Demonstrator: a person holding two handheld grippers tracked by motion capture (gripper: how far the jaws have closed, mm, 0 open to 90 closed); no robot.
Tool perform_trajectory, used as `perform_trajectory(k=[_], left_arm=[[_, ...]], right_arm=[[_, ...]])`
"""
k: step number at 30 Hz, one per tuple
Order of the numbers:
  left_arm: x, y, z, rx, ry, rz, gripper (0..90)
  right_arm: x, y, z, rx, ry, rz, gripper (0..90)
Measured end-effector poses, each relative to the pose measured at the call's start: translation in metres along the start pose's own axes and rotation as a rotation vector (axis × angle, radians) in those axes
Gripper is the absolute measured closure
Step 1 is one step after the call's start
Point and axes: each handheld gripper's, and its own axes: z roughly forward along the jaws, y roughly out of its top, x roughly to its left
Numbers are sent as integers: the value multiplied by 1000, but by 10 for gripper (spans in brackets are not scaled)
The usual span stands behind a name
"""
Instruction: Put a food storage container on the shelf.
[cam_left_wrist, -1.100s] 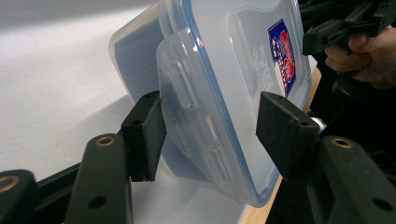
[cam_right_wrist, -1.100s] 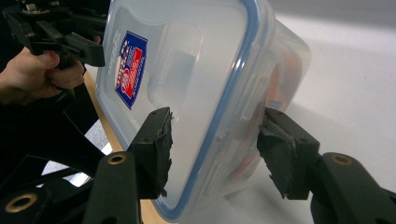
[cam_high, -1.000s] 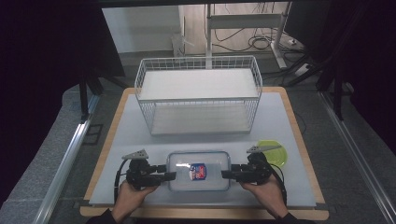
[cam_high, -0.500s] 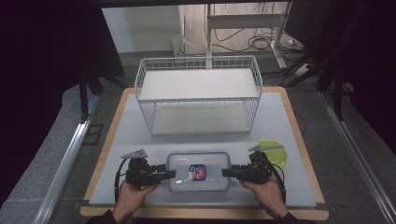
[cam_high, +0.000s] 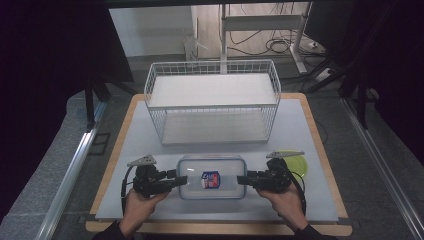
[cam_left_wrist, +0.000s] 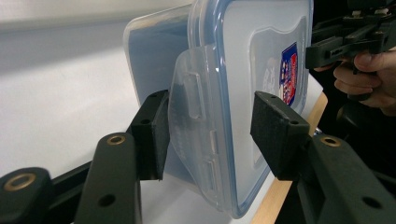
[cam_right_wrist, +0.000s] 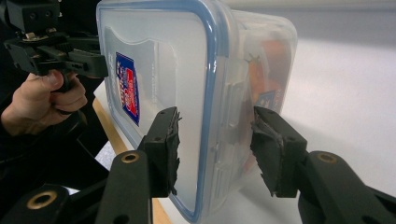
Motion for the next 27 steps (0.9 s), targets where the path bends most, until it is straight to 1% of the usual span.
perform_trajectory(k=[1,3,5,6,8,9,11,17,21,26,27], left_arm=[[0,3,-1,-4,-4,6,489],[-1,8,-3,-13,-9,13,491],[-3,14,-5,-18,-8,22,493],[-4,18,-5,-19,-5,28,493],[-4,25,-7,-25,-5,37,493],[-5,29,-7,-26,-5,41,493],[-5,37,-9,-30,-6,49,493],[-8,61,-15,-36,1,71,493],[-8,73,-16,-43,3,72,492],[-8,87,-19,-47,5,74,492],[-8,90,-20,-49,6,74,492]], right_arm=[[2,5,-3,-9,-3,-11,525],[2,7,-4,-11,-3,-18,524],[5,15,-9,-23,-5,-35,524],[5,15,-9,-23,-5,-35,524],[7,21,-12,-32,-7,-41,524],[8,27,-14,-44,-9,-48,524],[9,29,-15,-48,-10,-51,524],[12,50,-22,-79,-7,-61,524],[13,62,-25,-97,-8,-67,524],[14,76,-29,-106,-8,-71,524],[15,82,-30,-108,-7,-71,524]])
